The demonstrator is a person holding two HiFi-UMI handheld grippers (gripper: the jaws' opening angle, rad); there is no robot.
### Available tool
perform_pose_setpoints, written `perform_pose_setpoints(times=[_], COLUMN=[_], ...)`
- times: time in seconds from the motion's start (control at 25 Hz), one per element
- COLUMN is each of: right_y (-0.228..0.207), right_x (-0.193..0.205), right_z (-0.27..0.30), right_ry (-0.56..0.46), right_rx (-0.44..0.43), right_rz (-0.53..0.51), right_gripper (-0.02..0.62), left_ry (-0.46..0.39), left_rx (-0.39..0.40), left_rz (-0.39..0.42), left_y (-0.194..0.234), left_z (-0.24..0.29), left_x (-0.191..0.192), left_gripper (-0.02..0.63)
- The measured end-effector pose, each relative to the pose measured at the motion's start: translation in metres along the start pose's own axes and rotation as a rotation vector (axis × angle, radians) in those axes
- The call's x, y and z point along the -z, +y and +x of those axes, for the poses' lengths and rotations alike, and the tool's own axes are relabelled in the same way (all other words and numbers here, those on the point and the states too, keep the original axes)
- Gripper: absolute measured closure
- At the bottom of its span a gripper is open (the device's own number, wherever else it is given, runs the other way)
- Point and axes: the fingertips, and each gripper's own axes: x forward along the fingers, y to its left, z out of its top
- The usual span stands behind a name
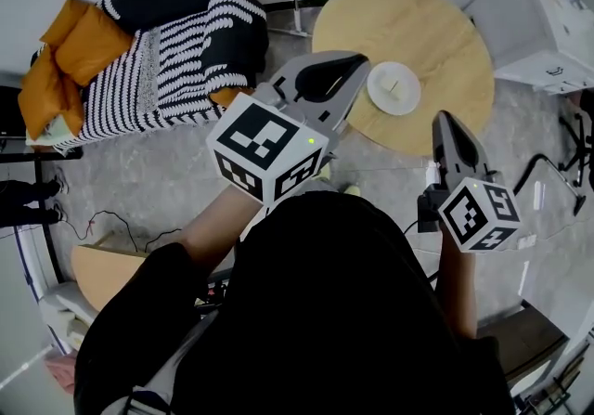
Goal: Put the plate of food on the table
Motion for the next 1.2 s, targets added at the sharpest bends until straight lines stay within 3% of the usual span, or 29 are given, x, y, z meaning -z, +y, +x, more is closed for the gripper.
perform_pose_setpoints(times=[1.2], right_y=[-0.005], right_x=[-0.002], right_z=[0.02], right_ry=[0.015], right_rx=[0.003], right_rz=[-0.011], right_gripper=[0.586], left_ry=[0.007], left_rx=[0.023], left_rz=[0.002], left_y=[0.012], left_z=[0.017], left_x=[-0.003], left_gripper=[0.598])
